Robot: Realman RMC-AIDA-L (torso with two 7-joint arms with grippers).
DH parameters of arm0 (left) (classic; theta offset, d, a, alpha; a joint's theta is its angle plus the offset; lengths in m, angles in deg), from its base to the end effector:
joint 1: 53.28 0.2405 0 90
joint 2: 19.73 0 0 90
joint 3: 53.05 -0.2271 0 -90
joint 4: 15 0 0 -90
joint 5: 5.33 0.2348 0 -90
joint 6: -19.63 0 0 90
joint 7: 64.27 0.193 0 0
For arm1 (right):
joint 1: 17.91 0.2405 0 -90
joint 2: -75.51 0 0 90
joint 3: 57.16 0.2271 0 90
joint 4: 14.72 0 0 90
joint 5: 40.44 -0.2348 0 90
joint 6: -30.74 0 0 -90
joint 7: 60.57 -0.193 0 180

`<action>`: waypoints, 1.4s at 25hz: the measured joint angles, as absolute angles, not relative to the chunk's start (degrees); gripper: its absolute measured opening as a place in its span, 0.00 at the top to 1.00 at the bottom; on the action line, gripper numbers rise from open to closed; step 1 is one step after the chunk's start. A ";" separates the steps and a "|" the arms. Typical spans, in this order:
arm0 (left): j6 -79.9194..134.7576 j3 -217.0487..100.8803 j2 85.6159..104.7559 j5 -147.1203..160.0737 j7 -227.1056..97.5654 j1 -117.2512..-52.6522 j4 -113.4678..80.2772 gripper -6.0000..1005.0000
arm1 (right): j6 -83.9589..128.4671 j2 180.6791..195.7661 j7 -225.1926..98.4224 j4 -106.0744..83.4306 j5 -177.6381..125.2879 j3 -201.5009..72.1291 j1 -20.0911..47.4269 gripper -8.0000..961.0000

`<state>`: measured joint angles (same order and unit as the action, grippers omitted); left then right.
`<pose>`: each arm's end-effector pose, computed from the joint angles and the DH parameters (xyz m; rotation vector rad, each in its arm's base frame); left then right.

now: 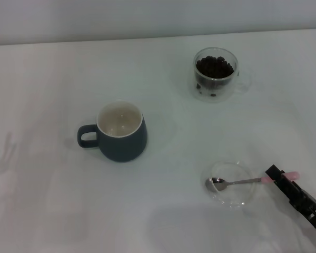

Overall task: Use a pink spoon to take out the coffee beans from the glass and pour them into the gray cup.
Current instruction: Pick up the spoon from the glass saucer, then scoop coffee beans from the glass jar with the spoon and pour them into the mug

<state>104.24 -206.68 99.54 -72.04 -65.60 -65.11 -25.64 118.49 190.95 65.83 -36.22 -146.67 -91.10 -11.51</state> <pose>-0.3362 0.2870 -0.0117 -1.5263 -0.4205 -0.6891 0.3514 0.1723 -0.0847 -1.5012 1.5333 1.1773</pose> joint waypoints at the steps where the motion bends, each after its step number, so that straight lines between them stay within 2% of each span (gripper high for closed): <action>1: 104.20 -206.68 99.54 -72.04 -65.59 -65.18 -25.65 0.17 | 118.51 190.93 65.60 -36.21 -146.57 -91.10 -11.44 0.29; 14: 104.08 -206.68 99.47 -72.13 -65.59 -66.13 -25.44 0.17 | 118.30 190.91 61.44 -34.89 -146.18 -91.42 -11.05 0.60; 19: 104.07 -206.56 99.45 -72.17 -65.59 -66.41 -25.30 0.17 | 118.68 190.91 61.37 -34.87 -145.58 -90.95 -11.01 0.81; 35: 104.10 -206.33 99.47 -72.49 -65.59 -66.54 -25.28 0.17 | 122.58 190.55 47.00 -21.83 -145.09 -90.63 -9.74 0.83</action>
